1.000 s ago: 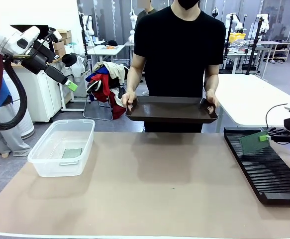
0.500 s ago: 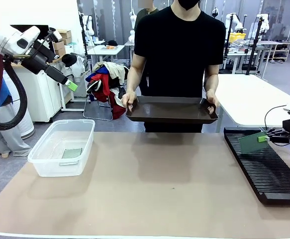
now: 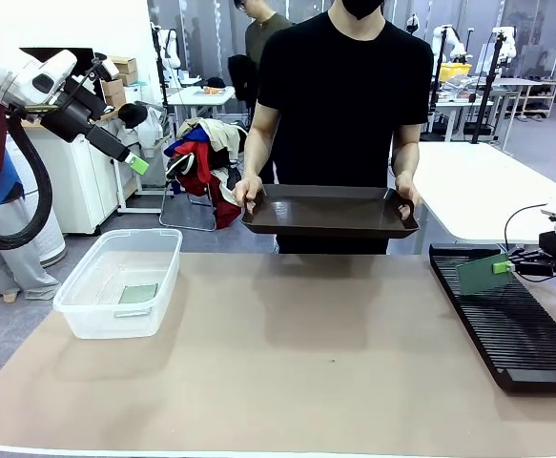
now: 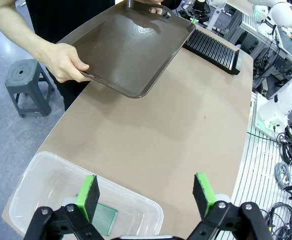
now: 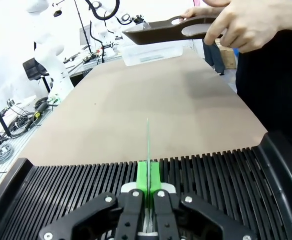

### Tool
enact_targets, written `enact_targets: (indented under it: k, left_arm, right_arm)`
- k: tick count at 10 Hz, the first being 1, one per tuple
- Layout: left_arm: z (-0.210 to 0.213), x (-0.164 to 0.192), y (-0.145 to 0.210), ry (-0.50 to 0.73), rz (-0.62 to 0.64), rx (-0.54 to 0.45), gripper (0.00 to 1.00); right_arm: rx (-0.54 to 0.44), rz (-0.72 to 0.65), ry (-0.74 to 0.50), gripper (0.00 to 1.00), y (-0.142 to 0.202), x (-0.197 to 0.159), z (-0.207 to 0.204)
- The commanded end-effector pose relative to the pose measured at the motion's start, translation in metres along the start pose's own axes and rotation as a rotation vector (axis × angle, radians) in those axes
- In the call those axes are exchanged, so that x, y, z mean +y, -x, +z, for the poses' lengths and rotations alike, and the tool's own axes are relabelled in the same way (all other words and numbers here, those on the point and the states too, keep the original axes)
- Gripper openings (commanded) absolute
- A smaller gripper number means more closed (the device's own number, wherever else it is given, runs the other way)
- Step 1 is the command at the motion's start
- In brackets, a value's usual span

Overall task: Sort PCBs into racks and boxes based on the side picked up.
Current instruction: If the short side of the Blank PCB is picked up, insert it into the PCB Rack ; if the long side is picked up, place it in the Organizing box.

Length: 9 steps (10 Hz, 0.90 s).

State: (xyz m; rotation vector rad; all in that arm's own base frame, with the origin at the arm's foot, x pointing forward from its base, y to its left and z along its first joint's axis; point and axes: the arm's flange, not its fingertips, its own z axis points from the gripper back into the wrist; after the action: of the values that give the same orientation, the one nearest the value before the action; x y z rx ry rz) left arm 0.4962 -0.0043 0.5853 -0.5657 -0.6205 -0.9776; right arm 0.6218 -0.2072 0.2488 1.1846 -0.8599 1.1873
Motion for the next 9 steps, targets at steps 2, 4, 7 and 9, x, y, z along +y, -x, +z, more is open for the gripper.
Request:
enact_targets:
  k: [2,4,7,9]
  left_arm:
    - [0.000,0.000,0.001,0.006,-0.010,0.001,1.00]
    - [0.000,0.000,0.001,0.006,-0.010,0.001,1.00]
    - [0.000,0.000,0.001,0.006,-0.010,0.001,1.00]
    - [0.000,0.000,0.001,0.006,-0.010,0.001,1.00]
  right_arm:
    - [0.070,0.008,-0.038,0.02,-0.001,0.002,0.006]
    - [0.085,0.037,-0.074,0.02,0.001,0.006,0.007]
    - [0.099,0.048,-0.097,0.02,0.000,0.009,0.006]
    - [0.114,0.047,-0.104,0.02,0.000,0.010,0.006]
